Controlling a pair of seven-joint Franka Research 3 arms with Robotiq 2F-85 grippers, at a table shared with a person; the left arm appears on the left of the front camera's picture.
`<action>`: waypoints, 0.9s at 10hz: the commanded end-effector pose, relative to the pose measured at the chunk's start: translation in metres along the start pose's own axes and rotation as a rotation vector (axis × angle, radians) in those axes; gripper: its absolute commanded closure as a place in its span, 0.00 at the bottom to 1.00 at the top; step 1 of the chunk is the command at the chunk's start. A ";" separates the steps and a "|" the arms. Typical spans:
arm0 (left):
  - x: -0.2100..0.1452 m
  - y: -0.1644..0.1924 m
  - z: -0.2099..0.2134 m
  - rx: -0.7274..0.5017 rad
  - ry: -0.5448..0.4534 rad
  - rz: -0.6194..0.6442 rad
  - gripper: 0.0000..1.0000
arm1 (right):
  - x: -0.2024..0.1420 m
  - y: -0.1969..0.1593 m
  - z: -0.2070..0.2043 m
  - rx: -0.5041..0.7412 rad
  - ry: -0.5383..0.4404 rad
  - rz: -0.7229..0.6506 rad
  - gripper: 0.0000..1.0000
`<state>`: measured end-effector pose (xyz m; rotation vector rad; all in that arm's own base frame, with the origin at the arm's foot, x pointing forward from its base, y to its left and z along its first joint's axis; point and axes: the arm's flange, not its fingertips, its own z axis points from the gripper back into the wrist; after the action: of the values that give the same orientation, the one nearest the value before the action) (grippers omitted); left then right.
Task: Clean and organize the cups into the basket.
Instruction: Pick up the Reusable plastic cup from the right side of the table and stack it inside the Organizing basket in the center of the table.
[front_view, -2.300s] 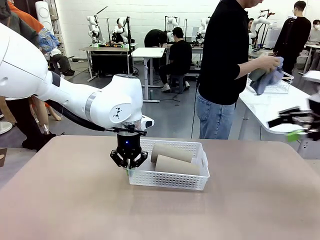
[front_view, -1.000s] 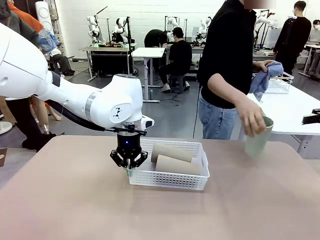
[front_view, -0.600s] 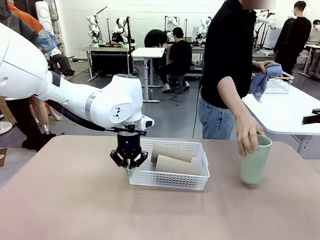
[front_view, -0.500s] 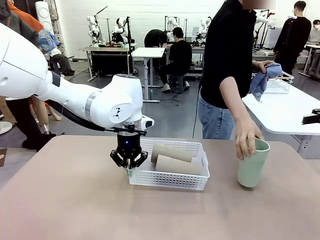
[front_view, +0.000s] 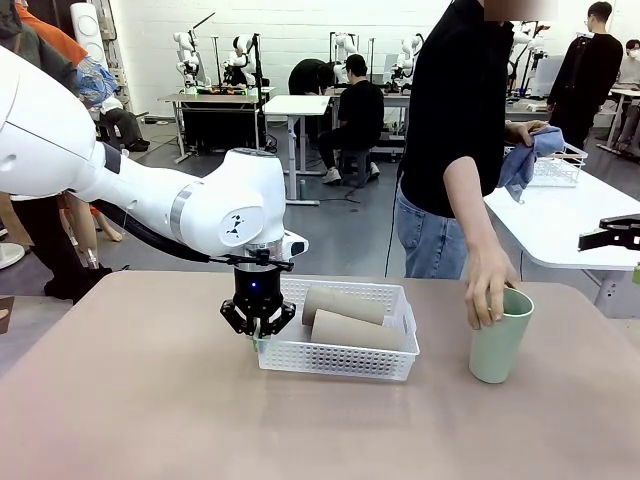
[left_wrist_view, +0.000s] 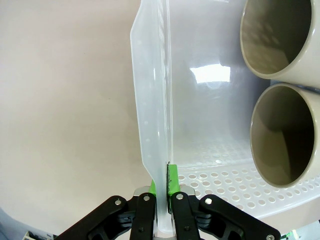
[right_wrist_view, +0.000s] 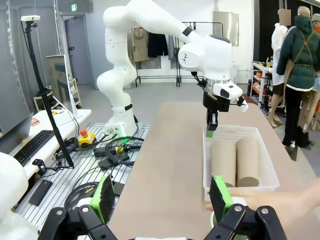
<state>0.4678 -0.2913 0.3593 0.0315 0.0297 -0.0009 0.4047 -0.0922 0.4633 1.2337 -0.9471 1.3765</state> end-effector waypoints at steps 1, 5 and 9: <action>0.000 0.002 0.001 0.001 -0.001 -0.007 1.00 | -0.001 0.006 -0.002 -0.012 0.001 -0.019 0.00; 0.000 0.002 0.001 0.001 -0.001 -0.007 1.00 | -0.001 0.006 -0.002 -0.012 0.001 -0.019 0.00; 0.000 0.002 0.001 0.001 -0.001 -0.007 1.00 | -0.001 0.006 -0.002 -0.012 0.001 -0.019 0.00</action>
<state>0.4678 -0.2913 0.3593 0.0315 0.0297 -0.0009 0.4036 -0.0944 0.4628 1.2310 -0.9496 1.3706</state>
